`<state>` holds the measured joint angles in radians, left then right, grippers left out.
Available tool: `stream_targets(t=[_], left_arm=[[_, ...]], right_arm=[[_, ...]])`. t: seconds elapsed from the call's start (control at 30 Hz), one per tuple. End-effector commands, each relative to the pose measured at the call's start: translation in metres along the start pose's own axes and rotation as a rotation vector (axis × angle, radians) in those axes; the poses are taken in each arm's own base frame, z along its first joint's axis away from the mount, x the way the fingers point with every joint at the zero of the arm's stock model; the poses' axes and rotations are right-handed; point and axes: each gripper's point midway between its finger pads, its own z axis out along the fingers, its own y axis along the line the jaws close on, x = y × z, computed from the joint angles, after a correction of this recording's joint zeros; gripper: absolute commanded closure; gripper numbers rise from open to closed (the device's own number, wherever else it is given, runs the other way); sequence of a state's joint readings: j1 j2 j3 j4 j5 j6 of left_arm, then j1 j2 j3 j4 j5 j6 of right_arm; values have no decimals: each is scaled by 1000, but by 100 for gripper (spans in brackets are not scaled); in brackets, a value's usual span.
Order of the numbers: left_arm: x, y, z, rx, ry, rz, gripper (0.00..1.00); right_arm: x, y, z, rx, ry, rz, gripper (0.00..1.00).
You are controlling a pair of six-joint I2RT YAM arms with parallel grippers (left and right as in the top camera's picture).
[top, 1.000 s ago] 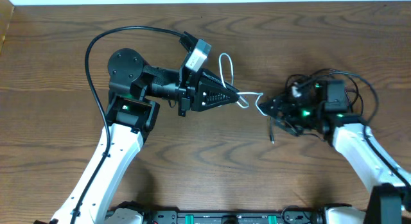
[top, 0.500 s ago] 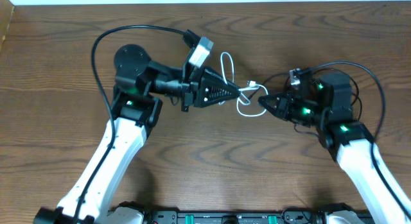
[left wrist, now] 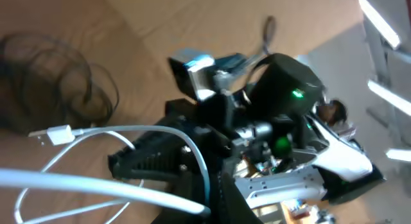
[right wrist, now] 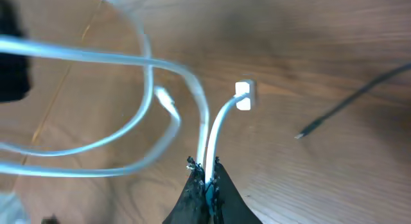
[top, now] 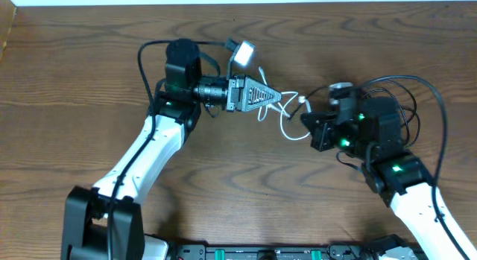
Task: Untangle cables
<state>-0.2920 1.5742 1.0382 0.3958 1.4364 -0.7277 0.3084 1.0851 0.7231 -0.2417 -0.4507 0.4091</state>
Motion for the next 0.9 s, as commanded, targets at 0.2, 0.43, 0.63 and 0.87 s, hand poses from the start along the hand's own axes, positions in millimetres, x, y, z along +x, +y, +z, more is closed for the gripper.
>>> stream_targets(t=[0.2, 0.43, 0.63, 0.87], left_arm=[[32, 155, -50, -756, -241, -492, 92], [56, 172, -69, -905, -232, -584, 59], [78, 187, -97, -1104, -236, -640, 24], [103, 195, -134, -1334, -227, -683, 18]], right_arm=[[20, 3, 22, -13, 86, -59, 99], [38, 16, 41, -53, 146, -88, 99], [41, 18, 52, -45, 147, -116, 98], [41, 17, 57, -56, 143, -225, 93]])
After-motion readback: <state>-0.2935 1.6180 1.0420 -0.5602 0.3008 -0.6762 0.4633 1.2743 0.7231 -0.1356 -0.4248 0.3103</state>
